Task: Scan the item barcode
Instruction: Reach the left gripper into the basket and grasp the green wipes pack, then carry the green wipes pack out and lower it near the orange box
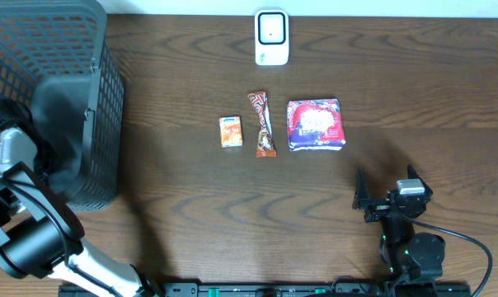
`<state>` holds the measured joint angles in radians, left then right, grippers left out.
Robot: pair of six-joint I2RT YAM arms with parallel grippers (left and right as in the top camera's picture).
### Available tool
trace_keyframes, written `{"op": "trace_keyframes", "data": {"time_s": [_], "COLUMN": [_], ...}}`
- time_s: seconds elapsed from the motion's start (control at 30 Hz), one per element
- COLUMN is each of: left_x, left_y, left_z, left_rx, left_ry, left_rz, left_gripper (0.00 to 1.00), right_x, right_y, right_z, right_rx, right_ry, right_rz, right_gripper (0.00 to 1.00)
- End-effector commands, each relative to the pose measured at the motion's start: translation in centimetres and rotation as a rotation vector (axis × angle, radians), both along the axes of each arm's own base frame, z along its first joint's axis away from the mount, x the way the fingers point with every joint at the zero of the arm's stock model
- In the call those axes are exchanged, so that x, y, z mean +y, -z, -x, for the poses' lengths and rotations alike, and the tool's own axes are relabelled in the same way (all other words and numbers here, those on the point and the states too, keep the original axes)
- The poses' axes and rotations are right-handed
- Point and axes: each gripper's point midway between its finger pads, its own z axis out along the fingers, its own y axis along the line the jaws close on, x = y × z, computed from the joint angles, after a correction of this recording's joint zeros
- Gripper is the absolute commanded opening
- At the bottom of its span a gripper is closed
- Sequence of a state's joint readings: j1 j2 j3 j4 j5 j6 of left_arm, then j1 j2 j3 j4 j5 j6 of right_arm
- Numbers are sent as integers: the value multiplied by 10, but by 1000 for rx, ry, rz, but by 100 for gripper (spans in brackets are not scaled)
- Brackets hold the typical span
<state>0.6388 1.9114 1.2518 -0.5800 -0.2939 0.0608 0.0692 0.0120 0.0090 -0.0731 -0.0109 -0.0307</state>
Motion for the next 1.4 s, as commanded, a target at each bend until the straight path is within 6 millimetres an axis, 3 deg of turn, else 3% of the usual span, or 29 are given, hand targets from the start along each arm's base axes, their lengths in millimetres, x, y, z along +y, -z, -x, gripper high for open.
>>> {"op": "trace_keyframes", "data": {"time_s": [0.0, 0.13, 0.2, 0.37, 0.53, 0.7, 0.77, 0.87, 1.0, 1.1, 1.23, 1.37], "left_x": [-9, -7, -5, -13, -53, -88, -122, -173, -248, -299, -369, -415], "left_y": [19, 0, -21, -106, -208, -297, -333, -362, -375, -362, -323, -269], "left_z": [4, -4, -15, -62, -109, -114, -115, -119, -129, -139, -155, -164], "left_rx": [26, -18, -74, -341, -719, -1057, -1211, -1351, -1412, -1359, -1227, -1058], "left_ry": [5, 7, 8, 93, 238, 170, 180, 226, 333, 452, 656, 828], "left_rz": [63, 31, -5, -113, -163, -169, -86, 86, 296, 362, 410, 404], "left_gripper": [7, 7, 7, 7, 7, 7, 7, 7, 7, 7, 8, 7], "right_x": [-2, -2, -2, -2, -2, -2, -2, -2, -2, -2, -2, -2], "right_y": [1, 1, 1, 1, 1, 1, 1, 1, 1, 1, 1, 1], "right_z": [0, 0, 0, 0, 0, 0, 0, 0, 0, 0, 0, 0], "right_rx": [-2, -2, -2, -2, -2, -1, -2, -1, -2, -2, -2, -2], "right_ry": [8, 8, 8, 8, 8, 8, 8, 8, 8, 8, 8, 8], "right_rz": [8, 8, 8, 8, 8, 8, 8, 8, 8, 8, 8, 8], "right_gripper": [99, 99, 99, 99, 99, 99, 99, 99, 99, 99, 99, 99]}}
